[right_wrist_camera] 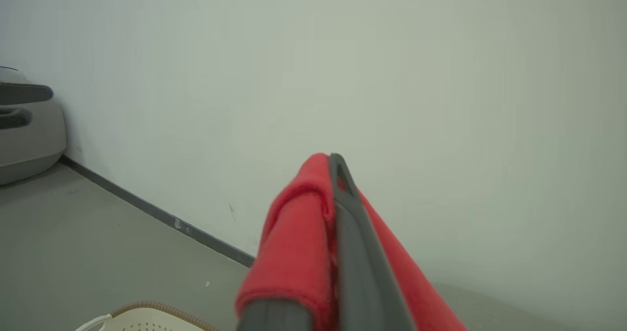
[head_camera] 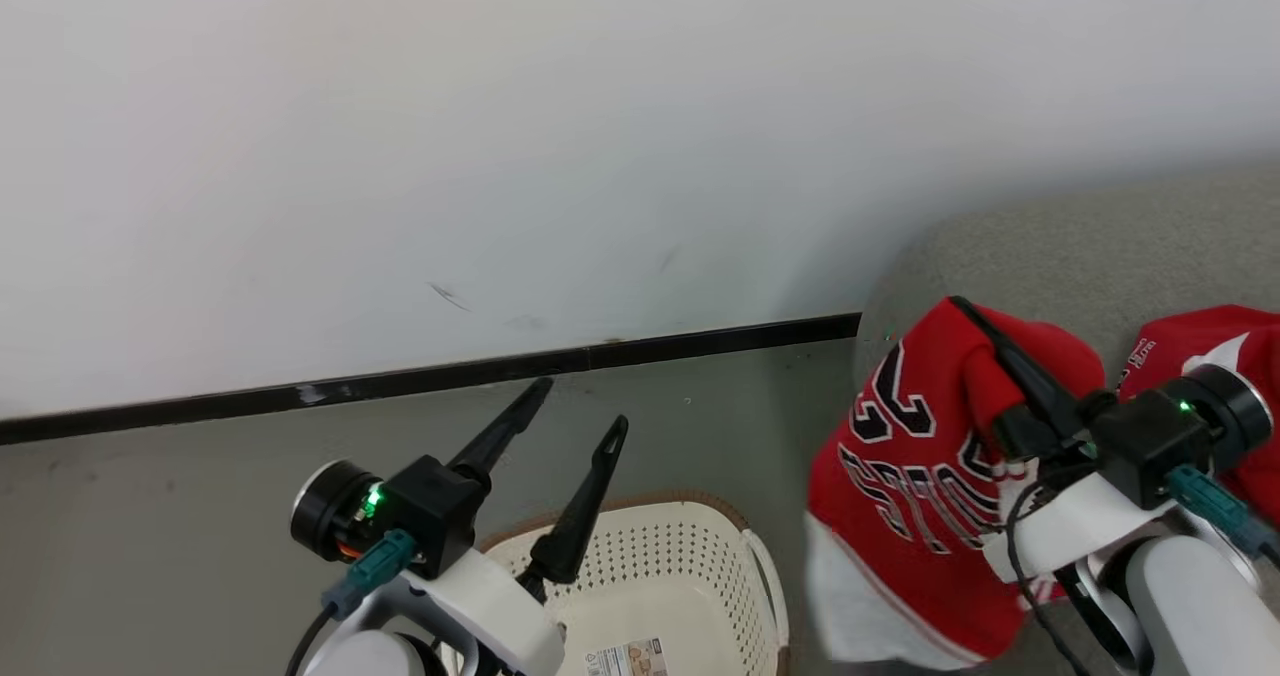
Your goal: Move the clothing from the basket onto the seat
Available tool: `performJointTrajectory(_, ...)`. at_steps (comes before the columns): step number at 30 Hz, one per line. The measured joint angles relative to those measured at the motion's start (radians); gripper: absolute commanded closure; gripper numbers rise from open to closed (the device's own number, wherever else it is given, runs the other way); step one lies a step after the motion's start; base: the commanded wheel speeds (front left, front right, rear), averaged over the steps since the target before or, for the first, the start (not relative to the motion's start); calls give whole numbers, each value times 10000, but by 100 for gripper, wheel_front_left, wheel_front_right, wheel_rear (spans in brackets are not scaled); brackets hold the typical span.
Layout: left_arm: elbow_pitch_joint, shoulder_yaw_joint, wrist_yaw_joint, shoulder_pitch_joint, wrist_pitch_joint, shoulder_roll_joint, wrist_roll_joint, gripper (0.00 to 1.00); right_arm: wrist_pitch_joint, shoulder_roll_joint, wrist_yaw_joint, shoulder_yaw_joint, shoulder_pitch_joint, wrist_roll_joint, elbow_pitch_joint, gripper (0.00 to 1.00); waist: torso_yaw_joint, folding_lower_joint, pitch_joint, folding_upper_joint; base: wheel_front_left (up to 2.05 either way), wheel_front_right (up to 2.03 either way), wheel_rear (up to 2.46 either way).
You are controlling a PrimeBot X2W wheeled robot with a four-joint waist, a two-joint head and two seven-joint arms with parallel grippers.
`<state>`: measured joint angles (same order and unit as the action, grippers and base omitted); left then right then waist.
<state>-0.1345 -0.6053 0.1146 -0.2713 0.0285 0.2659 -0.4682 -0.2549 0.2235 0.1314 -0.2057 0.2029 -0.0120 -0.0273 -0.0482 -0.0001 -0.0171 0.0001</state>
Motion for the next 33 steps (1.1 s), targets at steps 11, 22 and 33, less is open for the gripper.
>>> performJointTrajectory(11, 357, -571, -345, 190, 261, -316, -150, 0, 56, -146, -2, 1643, -1232, -299, -688, 100, -845, 0, 84, 0, 0, 0, 0)
performJointTrajectory(22, 767, -934, -669, 191, 439, -523, -167, 0, 86, -376, -2, 1839, -1813, -416, -1459, 100, -1774, 0, 213, 0, 0, 0, 0)
performJointTrajectory(33, 968, -989, -740, 189, 656, -688, -157, 0, 174, -372, -2, 1402, -2072, -330, -1661, 100, -2711, 0, 337, 0, 0, 0, 0)
